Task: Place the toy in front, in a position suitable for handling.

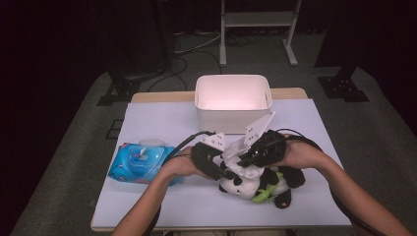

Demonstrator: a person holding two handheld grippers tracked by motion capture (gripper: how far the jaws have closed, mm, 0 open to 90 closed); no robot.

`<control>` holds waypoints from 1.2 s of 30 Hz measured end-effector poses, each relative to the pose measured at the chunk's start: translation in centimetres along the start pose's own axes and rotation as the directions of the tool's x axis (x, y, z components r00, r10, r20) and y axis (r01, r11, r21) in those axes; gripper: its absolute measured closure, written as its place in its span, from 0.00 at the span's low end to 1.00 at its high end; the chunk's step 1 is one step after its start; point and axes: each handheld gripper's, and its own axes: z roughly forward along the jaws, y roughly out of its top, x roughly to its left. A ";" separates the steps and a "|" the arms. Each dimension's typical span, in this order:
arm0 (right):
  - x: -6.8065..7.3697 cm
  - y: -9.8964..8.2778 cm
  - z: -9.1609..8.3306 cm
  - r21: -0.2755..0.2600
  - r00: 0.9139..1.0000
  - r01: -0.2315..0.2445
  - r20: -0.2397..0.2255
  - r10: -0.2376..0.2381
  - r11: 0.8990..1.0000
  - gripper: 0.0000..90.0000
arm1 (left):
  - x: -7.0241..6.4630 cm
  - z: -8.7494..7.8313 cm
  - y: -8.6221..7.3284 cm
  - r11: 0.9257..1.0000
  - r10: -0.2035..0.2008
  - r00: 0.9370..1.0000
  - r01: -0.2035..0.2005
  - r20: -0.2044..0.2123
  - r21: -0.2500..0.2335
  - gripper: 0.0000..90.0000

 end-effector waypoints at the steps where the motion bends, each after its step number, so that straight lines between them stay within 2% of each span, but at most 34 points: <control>1: -0.1 -0.2 -0.1 0.002 1.000 0.000 -0.001 0.000 1.000 0.92 | 0.0 0.0 -0.1 1.000 -0.001 1.000 0.001 -0.002 0.001 0.44; 7: -0.7 -1.6 -0.6 0.046 0.999 -0.028 0.033 0.026 0.999 0.91 | 0.0 -0.1 -0.6 1.000 0.000 1.000 0.000 -0.001 0.003 0.44; 12: -0.8 -3.1 -1.1 0.089 0.998 -0.047 0.053 0.042 0.995 0.91 | 0.2 -0.1 -1.0 1.000 -0.015 1.000 0.015 0.005 -0.022 0.43; 16: -0.7 -4.2 -2.5 0.078 0.996 -0.072 0.063 0.067 0.994 0.91 | 0.4 -0.1 -1.0 1.000 -0.018 1.000 0.018 0.005 -0.018 0.43; 23: -0.9 -6.5 -4.8 0.043 0.989 -0.124 0.086 0.120 0.991 0.91 | 0.6 -0.1 -1.3 0.998 -0.043 0.999 0.043 0.007 -0.038 0.43; 29: -0.6 -7.9 -5.8 0.026 0.984 -0.153 0.096 0.150 0.988 0.91 | 0.7 -0.1 -1.3 0.998 -0.050 0.999 0.051 0.013 -0.034 0.42; 34: -0.3 -8.4 -5.3 0.004 0.984 -0.160 0.082 0.159 0.987 0.91 | 0.5 -0.1 -0.7 0.997 -0.077 0.997 0.077 0.002 0.008 0.30; 36: -0.2 -8.6 -5.2 -0.005 0.984 -0.162 0.077 0.162 0.987 0.91 | 0.5 -0.1 -0.3 0.994 -0.108 0.994 0.108 0.003 0.002 0.23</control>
